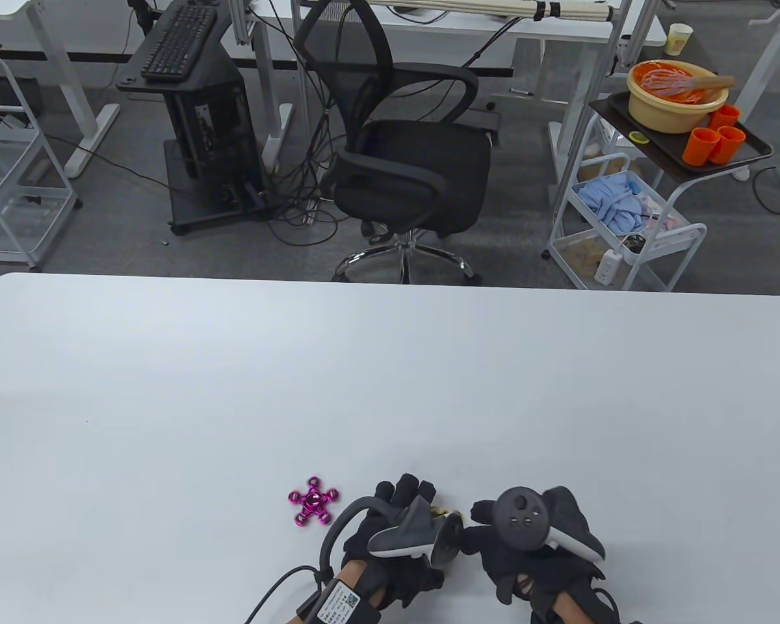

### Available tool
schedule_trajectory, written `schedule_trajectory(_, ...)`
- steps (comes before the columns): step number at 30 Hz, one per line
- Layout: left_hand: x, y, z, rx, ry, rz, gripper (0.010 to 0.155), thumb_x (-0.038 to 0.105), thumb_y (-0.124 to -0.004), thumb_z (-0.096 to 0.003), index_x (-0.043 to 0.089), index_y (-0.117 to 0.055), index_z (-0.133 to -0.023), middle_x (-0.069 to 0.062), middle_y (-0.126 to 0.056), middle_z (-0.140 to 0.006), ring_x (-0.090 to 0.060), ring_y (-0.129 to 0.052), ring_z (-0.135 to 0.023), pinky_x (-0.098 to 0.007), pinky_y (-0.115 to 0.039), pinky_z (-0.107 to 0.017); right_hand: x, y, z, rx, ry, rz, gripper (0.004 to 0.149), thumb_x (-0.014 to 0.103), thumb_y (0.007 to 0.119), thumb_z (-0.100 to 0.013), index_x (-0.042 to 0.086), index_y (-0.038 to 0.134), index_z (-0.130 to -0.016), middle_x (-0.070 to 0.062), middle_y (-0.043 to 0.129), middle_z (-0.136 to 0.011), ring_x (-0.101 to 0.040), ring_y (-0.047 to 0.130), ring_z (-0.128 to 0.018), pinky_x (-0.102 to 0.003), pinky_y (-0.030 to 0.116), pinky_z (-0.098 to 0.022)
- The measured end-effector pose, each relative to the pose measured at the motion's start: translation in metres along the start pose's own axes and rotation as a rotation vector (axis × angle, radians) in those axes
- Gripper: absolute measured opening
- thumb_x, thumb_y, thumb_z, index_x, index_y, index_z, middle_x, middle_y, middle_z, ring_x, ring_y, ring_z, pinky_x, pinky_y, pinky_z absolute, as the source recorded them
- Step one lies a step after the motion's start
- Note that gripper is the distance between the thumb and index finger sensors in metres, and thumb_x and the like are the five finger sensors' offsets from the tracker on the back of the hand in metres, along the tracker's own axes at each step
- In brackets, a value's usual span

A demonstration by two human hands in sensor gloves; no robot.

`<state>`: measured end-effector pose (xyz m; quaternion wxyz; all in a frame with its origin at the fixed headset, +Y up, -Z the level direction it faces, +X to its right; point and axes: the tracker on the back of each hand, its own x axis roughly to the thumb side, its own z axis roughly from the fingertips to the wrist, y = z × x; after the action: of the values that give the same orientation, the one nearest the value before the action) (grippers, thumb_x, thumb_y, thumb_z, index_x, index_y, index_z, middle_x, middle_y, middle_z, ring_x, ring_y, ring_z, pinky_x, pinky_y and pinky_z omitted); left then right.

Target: Flick fidget spinner to spin

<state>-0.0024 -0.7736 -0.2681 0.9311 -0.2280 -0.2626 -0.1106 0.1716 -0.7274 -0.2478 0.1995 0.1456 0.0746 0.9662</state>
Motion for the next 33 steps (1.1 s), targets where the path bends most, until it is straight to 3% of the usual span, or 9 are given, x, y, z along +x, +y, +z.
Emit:
schedule_trajectory(2,-0.001,0.0,0.0,-0.003,0.0,0.004,0.076,0.068,-0.067,-0.0417,0.036,-0.034,-0.102,-0.01,-0.004,-0.114,-0.039,-0.006,-0.106,-0.062,-0.018,-0.076,0.0,-0.001,0.008,-0.049,0.002,0.101,0.04,0.016,0.069,-0.049,0.018,0.074,-0.088,-0.02,0.063,-0.101,-0.051,0.062,-0.088,-0.066,0.052,-0.067)
schedule_trajectory(4,0.0,0.0,0.001,-0.001,0.001,0.004,0.076,0.068,-0.066,-0.0416,0.036,-0.034,-0.102,-0.01,-0.004,-0.114,-0.039,-0.007,-0.106,-0.062,-0.018,-0.076,-0.004,0.007,0.012,0.022,0.014,0.186,0.041,0.02,0.067,-0.051,0.02,0.067,-0.092,-0.019,0.058,-0.103,-0.05,0.059,-0.09,-0.066,0.05,-0.068)
schedule_trajectory(8,-0.005,0.0,0.008,0.059,-0.041,0.01,0.08,0.069,-0.066,-0.0402,0.035,-0.028,-0.102,-0.009,0.0,-0.112,-0.038,-0.006,-0.105,-0.062,-0.018,-0.076,-0.013,0.016,0.006,0.009,0.047,0.169,0.043,0.02,0.068,-0.05,0.017,0.066,-0.092,-0.019,0.061,-0.101,-0.05,0.061,-0.088,-0.066,0.051,-0.068)
schedule_trajectory(10,-0.013,0.006,0.023,0.157,-0.066,0.083,0.083,0.068,-0.067,-0.0399,0.034,-0.024,-0.102,-0.01,-0.002,-0.112,-0.038,-0.008,-0.105,-0.062,-0.02,-0.076,-0.015,0.014,0.006,-0.016,0.053,0.166,0.043,0.02,0.068,-0.05,0.017,0.064,-0.093,-0.019,0.06,-0.102,-0.05,0.06,-0.089,-0.067,0.051,-0.068)
schedule_trajectory(13,-0.035,0.012,0.059,0.212,-0.06,0.132,0.083,0.069,-0.066,-0.0406,0.033,-0.024,-0.103,-0.011,-0.001,-0.112,-0.039,-0.007,-0.106,-0.062,-0.019,-0.076,-0.016,0.012,0.008,-0.059,0.053,0.174,0.045,0.024,0.068,-0.051,0.017,0.061,-0.095,-0.019,0.059,-0.103,-0.051,0.059,-0.089,-0.067,0.05,-0.068)
schedule_trajectory(16,-0.065,0.003,0.091,0.281,-0.002,0.125,0.083,0.068,-0.066,-0.0413,0.032,-0.025,-0.103,-0.012,-0.003,-0.113,-0.04,-0.01,-0.106,-0.063,-0.021,-0.075,-0.017,0.01,0.008,-0.073,0.046,0.208,0.048,0.028,0.068,-0.051,0.017,0.058,-0.097,-0.02,0.058,-0.103,-0.051,0.058,-0.09,-0.067,0.049,-0.068)
schedule_trajectory(23,-0.118,-0.035,0.123,0.228,0.124,0.213,0.087,0.068,-0.065,-0.0424,0.024,-0.022,-0.104,-0.014,-0.006,-0.113,-0.042,-0.013,-0.106,-0.063,-0.024,-0.075,-0.006,0.012,0.012,-0.126,0.02,0.294,0.059,0.042,0.069,-0.051,0.016,0.05,-0.1,-0.02,0.052,-0.106,-0.052,0.052,-0.093,-0.069,0.045,-0.069)
schedule_trajectory(27,-0.126,-0.048,0.13,0.216,0.152,0.196,0.085,0.068,-0.065,-0.0426,0.025,-0.025,-0.104,-0.014,-0.006,-0.113,-0.042,-0.014,-0.106,-0.063,-0.026,-0.075,0.002,0.016,0.015,-0.126,0.015,0.381,0.065,0.048,0.068,-0.05,0.017,0.045,-0.102,-0.02,0.045,-0.109,-0.053,0.046,-0.096,-0.071,0.04,-0.07)
schedule_trajectory(33,-0.135,-0.052,0.128,0.174,0.175,0.234,0.084,0.067,-0.064,-0.0429,0.025,-0.026,-0.104,-0.015,-0.008,-0.113,-0.042,-0.016,-0.106,-0.063,-0.028,-0.075,0.007,0.021,0.014,-0.11,0.007,0.369,0.067,0.049,0.068,-0.049,0.017,0.042,-0.102,-0.02,0.042,-0.11,-0.053,0.044,-0.097,-0.071,0.038,-0.071)
